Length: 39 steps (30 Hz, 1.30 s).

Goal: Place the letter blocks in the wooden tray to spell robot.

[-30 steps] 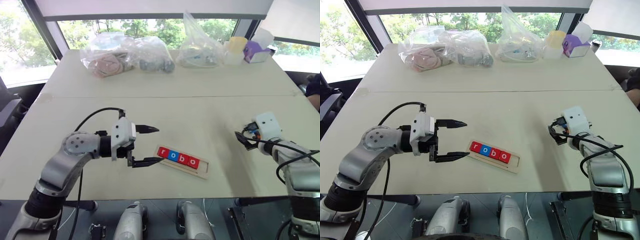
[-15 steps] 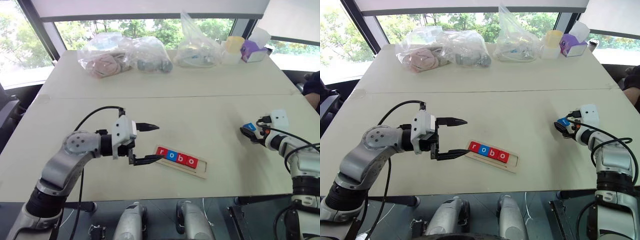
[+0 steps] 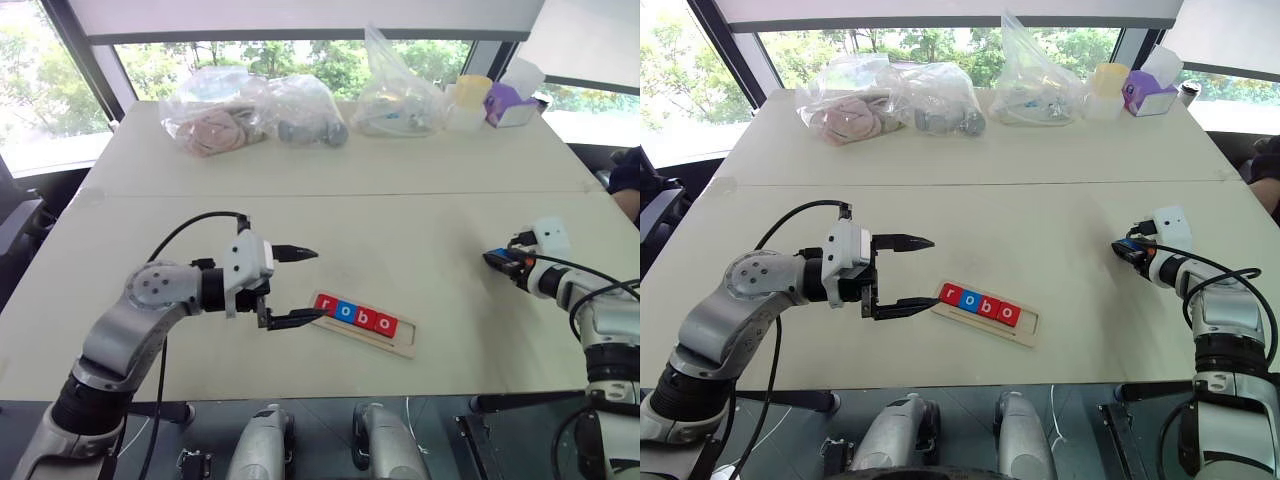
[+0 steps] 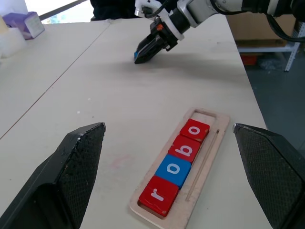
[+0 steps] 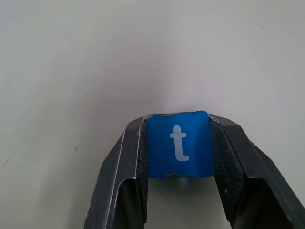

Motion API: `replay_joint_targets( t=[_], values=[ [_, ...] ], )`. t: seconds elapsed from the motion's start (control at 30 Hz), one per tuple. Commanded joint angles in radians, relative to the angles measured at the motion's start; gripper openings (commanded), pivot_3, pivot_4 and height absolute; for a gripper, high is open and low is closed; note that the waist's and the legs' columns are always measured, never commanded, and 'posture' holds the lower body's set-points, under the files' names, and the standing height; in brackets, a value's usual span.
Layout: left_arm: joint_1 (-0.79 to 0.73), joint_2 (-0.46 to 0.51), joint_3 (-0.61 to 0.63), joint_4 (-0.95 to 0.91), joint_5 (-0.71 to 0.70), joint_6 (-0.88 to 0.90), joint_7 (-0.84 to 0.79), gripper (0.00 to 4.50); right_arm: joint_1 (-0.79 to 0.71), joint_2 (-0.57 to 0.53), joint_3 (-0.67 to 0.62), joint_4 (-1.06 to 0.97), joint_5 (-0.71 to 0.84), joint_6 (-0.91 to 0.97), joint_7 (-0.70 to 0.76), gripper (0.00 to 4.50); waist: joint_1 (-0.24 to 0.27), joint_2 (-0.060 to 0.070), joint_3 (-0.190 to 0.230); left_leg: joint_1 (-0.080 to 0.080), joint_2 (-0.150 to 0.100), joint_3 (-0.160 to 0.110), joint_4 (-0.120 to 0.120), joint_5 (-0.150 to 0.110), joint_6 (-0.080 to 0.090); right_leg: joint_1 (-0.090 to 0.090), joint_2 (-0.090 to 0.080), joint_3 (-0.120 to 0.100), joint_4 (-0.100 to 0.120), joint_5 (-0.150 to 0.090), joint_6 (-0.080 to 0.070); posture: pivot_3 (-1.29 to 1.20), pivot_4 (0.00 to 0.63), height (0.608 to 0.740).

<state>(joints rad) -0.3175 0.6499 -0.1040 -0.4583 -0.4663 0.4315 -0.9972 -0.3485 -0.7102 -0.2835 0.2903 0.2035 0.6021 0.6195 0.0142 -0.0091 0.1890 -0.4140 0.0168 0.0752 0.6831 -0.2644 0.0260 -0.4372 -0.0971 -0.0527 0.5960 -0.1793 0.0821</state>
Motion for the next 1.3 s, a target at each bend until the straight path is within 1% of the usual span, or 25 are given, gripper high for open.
replay_joint_targets(
  t=[0.03, 0.17, 0.23, 0.33, 0.47, 0.63, 0.77, 0.83, 0.87, 0.97, 1.0, 1.1, 1.17, 1.23, 1.3],
  values=[
    [-0.003, 0.005, 0.009, -0.032, -0.009, -0.012, 0.001, 4.5, 0.118, 0.046, -0.075, -0.316, 0.067, 0.222, -0.098, 1.23, 0.0, 0.0, 0.0, 0.0, 0.0, 0.0, 0.0, 0.0, 0.0, -0.001, 0.0, 0.0, 0.0, 0.0, 0.0, 0.0, 0.15, 0.74],
    [0.001, 0.002, 0.005, -0.025, -0.009, -0.018, -0.006, 4.5, 0.27, 0.175, -0.177, -0.757, 0.14, 0.518, -0.238, 1.23, -0.001, 0.001, 0.0, -0.003, 0.001, -0.002, -0.001, 0.0, 0.0, -0.004, 0.0, 0.0, 0.001, 0.0, 0.0, 0.0, 0.15, 0.74],
    [0.0, 0.0, 0.002, -0.02, -0.009, -0.022, -0.01, 4.5, 0.319, 0.248, -0.21, -0.909, 0.143, 0.628, -0.304, 1.23, -0.003, 0.001, 0.0, -0.003, 0.001, -0.003, -0.001, 0.0, 0.0, -0.004, 0.0, 0.0, 0.001, 0.0, 0.0, 0.0, 0.15, 0.74],
    [-0.005, -0.005, -0.003, -0.009, -0.008, -0.026, -0.016, 4.5, 0.385, 0.337, -0.217, -1.079, 0.133, 0.723, -0.374, 1.23, -0.003, 0.002, -0.001, -0.004, 0.001, -0.002, 0.0, 0.0, 0.0, -0.005, 0.0, 0.0, 0.0, -0.001, 0.002, 0.0, 0.15, 0.74],
    [-0.013, -0.009, -0.008, 0.005, -0.006, -0.035, -0.03, 4.5, 0.438, 0.419, -0.204, -1.169, 0.114, 0.773, -0.435, 1.23, -0.004, 0.002, -0.001, -0.004, 0.002, -0.002, 0.0, -0.002, -0.003, -0.006, -0.001, 0.0, -0.001, -0.002, 0.003, 0.0, 0.15, 0.74],
    [-0.019, -0.01, -0.01, 0.019, -0.001, -0.045, -0.043, 4.5, 0.461, 0.426, -0.175, -1.174, 0.111, 0.765, -0.447, 1.23, -0.004, 0.002, -0.001, -0.007, 0.002, -0.001, 0.0, -0.002, -0.003, -0.008, -0.001, 0.0, -0.001, 0.0, -0.001, 0.0, 0.15, 0.74],
    [-0.016, -0.01, -0.01, 0.019, 0.002, -0.049, -0.045, 4.5, 0.468, 0.418, -0.156, -1.166, 0.11, 0.744, -0.447, 1.23, -0.006, 0.002, -0.001, -0.008, 0.002, -0.001, -0.001, -0.001, -0.001, -0.009, -0.001, 0.0, -0.001, 0.0, 0.0, 0.0, 0.15, 0.74],
    [-0.011, -0.01, -0.009, 0.016, 0.004, -0.05, -0.044, 4.5, 0.471, 0.406, -0.148, -1.159, 0.11, 0.73, -0.44, 2.31, -0.006, 0.002, -0.001, -0.008, 0.002, -0.001, -0.001, -0.001, -0.001, -0.009, -0.001, 0.0, -0.001, -0.001, 0.002, 0.0, 0.15, 0.74],
    [-0.01, -0.01, -0.008, 0.016, 0.004, -0.05, -0.044, 4.5, 0.473, 0.401, -0.145, -1.158, 0.11, 0.725, -0.437, 2.72, -0.006, 0.002, -0.001, -0.008, 0.002, -0.001, -0.001, -0.001, -0.001, -0.009, -0.001, 0.0, -0.001, -0.001, 0.002, 0.0, 0.15, 0.74],
    [-0.006, -0.011, -0.008, 0.011, 0.005, -0.048, -0.04, 4.5, 0.491, 0.33, -0.131, -1.161, 0.145, 0.699, -0.362, 4.26, -0.005, 0.002, -0.001, -0.008, 0.002, -0.001, -0.001, -0.001, -0.001, -0.009, -0.001, 0.0, -0.002, -0.002, 0.003, 0.0, 0.15, 0.74],
    [-0.005, -0.011, -0.008, 0.011, 0.005, -0.048, -0.04, 4.5, 0.494, 0.31, -0.13, -1.163, 0.155, 0.691, -0.341, 4.45, -0.004, 0.002, -0.001, -0.008, 0.002, -0.002, -0.001, -0.001, -0.001, -0.009, -0.001, 0.0, -0.002, -0.002, 0.003, 0.0, 0.15, 0.74],
    [-0.005, -0.011, -0.009, 0.011, 0.004, -0.049, -0.042, 4.5, 0.536, 0.054, -0.126, -1.14, 0.197, 0.543, -0.096, 4.45, -0.005, 0.004, 0.0, -0.009, 0.001, -0.001, -0.001, -0.001, -0.001, -0.009, -0.002, 0.0, -0.003, -0.002, 0.003, 0.0, 0.15, 0.74],
    [-0.007, -0.013, -0.01, 0.011, 0.004, -0.048, -0.043, 4.5, 0.575, -0.08, -0.158, -1.074, 0.209, 0.408, 0.071, 4.45, -0.004, 0.003, 0.0, -0.01, 0.0, -0.001, 0.0, -0.001, -0.001, -0.01, -0.003, 0.0, -0.003, -0.002, 0.003, 0.0, 0.15, 0.74],
    [-0.01, -0.015, -0.012, 0.014, 0.004, -0.049, -0.044, 4.5, 0.61, -0.186, -0.187, -0.973, 0.195, 0.26, 0.208, 4.45, -0.002, 0.001, 0.0, -0.009, 0.0, -0.003, 0.0, -0.001, -0.001, -0.008, -0.002, -0.001, -0.005, -0.002, 0.004, 0.0, 0.15, 0.74],
    [-0.016, -0.018, -0.013, 0.017, 0.004, -0.048, -0.044, 4.5, 0.632, -0.272, -0.193, -0.848, 0.146, 0.051, 0.345, 4.45, -0.002, 0.001, 0.0, -0.009, 0.0, -0.003, 0.0, -0.001, -0.001, -0.007, -0.001, -0.002, -0.005, -0.003, 0.004, 0.0, 0.15, 0.74]
  ],
)
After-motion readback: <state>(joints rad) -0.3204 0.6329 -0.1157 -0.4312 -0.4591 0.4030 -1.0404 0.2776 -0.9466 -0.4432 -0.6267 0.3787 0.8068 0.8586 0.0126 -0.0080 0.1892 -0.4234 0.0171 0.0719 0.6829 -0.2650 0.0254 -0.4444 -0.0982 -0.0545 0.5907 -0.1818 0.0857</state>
